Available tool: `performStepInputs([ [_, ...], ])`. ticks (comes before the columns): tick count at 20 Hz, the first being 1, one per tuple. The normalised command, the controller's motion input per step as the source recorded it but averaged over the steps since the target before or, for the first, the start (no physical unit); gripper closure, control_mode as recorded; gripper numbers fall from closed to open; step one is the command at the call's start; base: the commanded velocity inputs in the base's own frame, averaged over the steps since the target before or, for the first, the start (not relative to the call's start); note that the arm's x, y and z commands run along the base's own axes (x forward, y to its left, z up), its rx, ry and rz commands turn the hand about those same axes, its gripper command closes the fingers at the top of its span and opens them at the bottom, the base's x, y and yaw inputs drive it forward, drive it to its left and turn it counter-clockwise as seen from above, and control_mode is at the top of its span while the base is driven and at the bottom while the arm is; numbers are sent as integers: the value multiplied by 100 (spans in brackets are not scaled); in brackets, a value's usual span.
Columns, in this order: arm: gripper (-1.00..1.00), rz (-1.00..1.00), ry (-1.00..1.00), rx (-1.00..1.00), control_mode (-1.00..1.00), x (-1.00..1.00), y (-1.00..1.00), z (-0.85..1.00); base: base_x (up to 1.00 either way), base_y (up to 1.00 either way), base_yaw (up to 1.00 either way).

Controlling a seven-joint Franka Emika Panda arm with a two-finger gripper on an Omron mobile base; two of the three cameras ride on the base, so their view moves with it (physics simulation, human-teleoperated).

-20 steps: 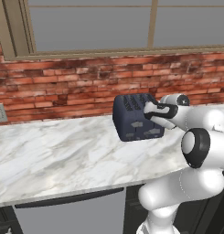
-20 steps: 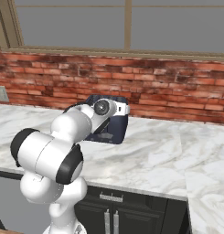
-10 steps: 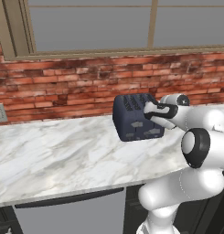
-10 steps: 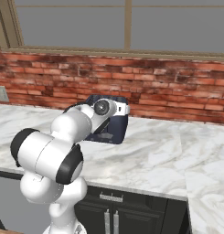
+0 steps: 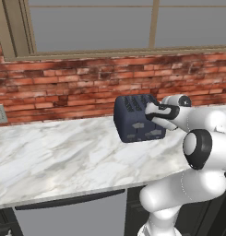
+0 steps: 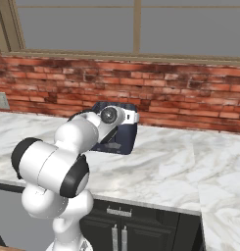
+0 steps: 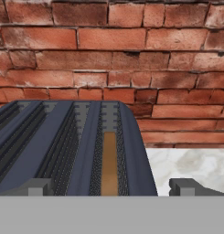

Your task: Start the toaster. Once the lever pops up, take the bread to the plate on the dining counter.

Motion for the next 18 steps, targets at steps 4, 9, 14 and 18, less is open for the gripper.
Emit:
performStepInputs([
  [4, -100, 0, 0, 0, -100, 0, 0, 0, 0, 0, 0],
  [9, -100, 0, 0, 0, -100, 0, 0, 0, 0, 0, 0],
  [14, -100, 0, 0, 0, -100, 0, 0, 0, 0, 0, 0],
  [18, -100, 0, 0, 0, -100, 0, 0, 0, 0, 0, 0],
])
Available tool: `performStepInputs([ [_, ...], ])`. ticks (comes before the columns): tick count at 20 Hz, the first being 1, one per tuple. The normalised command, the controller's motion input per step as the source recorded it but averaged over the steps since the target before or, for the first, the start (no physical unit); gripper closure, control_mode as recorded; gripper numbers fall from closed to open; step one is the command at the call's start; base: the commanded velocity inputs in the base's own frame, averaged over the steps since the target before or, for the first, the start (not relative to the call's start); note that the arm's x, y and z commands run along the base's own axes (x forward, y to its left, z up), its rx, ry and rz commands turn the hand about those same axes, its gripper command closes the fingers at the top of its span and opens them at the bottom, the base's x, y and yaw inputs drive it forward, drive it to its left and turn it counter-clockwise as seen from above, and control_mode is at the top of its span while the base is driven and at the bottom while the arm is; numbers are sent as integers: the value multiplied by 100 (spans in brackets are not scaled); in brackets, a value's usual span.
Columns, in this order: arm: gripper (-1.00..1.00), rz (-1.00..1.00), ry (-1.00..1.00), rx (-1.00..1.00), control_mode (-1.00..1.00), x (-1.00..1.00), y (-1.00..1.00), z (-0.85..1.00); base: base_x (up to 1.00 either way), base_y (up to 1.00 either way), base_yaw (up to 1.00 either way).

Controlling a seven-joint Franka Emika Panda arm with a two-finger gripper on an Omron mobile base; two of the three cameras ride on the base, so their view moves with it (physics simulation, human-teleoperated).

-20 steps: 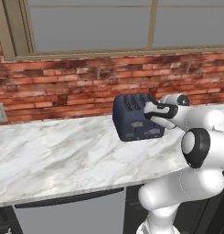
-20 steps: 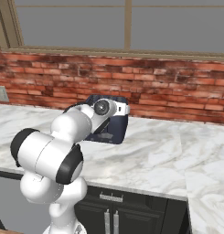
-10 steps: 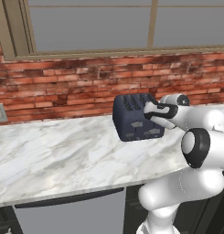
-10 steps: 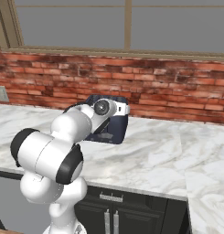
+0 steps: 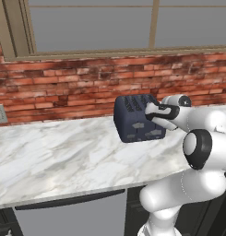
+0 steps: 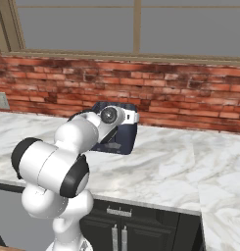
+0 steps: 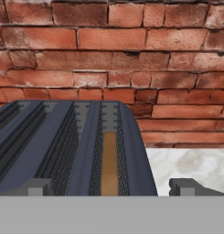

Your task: Start the toaster. Once the lever pops up, take the bread to the plate on the dining counter.

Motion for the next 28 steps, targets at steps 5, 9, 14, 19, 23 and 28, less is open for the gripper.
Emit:
performStepInputs([
  [5, -100, 0, 0, 0, -100, 0, 0, 0, 0, 0, 0],
  [9, -100, 0, 0, 0, -100, 0, 0, 0, 0, 0, 0],
  [14, -100, 0, 0, 0, -100, 0, 0, 0, 0, 0, 0],
  [19, -100, 0, 0, 0, -100, 0, 0, 0, 0, 0, 0],
  [23, -100, 0, 0, 0, -100, 0, 0, 0, 0, 0, 0],
  [28, -100, 0, 0, 0, -100, 0, 0, 0, 0, 0, 0],
])
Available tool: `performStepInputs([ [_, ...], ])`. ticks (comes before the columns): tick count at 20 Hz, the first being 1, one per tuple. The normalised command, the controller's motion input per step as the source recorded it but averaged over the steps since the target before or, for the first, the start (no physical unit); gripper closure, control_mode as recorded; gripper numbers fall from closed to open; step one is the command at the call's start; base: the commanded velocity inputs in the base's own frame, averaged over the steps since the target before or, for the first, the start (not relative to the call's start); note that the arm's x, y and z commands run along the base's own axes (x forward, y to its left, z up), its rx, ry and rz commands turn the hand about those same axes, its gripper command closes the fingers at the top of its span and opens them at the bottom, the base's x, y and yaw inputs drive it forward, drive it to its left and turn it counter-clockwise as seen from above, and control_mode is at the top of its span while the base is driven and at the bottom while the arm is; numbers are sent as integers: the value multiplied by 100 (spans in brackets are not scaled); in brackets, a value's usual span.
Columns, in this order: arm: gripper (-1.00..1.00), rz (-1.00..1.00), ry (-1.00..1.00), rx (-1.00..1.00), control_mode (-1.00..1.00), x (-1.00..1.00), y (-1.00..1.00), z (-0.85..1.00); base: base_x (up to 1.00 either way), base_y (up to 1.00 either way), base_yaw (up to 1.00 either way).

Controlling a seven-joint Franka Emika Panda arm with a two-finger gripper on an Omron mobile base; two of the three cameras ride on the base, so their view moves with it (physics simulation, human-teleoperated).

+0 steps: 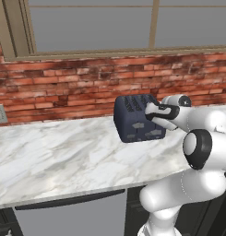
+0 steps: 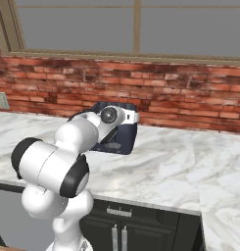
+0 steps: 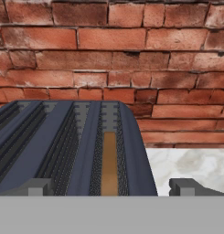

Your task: Start the toaster. Once the lever pops up, take the bread to the plate on the dining counter.

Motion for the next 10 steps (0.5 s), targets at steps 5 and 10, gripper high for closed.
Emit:
performStepInputs([
  [5, -100, 0, 0, 0, -100, 0, 0, 0, 0, 0, 0],
  [10, -100, 0, 0, 0, -100, 0, 0, 0, 0, 0, 0],
])
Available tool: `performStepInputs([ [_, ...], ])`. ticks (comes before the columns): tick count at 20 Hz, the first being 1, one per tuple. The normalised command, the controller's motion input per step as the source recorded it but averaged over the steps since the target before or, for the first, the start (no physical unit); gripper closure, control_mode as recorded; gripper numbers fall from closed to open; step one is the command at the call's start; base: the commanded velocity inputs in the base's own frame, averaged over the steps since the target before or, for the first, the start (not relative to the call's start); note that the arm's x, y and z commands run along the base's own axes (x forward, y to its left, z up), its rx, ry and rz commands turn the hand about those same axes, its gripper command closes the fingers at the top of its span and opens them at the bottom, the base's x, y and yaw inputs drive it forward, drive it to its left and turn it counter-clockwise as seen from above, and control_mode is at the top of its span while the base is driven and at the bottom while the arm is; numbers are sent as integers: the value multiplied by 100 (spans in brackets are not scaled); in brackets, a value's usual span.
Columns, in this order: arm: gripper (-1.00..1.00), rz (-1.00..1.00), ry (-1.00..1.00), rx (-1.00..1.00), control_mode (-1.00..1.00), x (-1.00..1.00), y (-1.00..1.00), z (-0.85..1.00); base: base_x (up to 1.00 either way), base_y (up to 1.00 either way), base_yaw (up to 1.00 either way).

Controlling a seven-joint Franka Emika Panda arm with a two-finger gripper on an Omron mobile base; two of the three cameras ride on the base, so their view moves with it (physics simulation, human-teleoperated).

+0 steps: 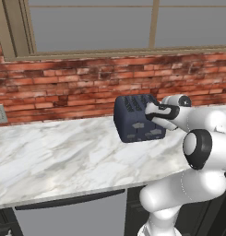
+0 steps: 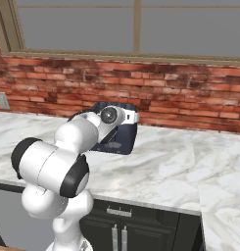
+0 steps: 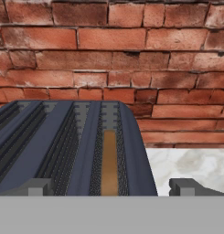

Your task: Start the toaster. Once the lever pops up, take the bread to the plate on the dining counter.

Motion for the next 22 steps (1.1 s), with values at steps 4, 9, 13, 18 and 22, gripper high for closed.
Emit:
performStepInputs([
  [4, -100, 0, 0, 0, -100, 0, 0, 0, 0, 0, 0],
  [9, -100, 0, 0, 0, -100, 0, 0, 0, 0, 0, 0],
  [13, -100, 0, 0, 0, -100, 0, 0, 0, 0, 0, 0],
  [18, -100, 0, 0, 0, -100, 0, 0, 0, 0, 0, 0],
  [22, -100, 0, 0, 0, -100, 0, 0, 0, 0, 0, 0],
])
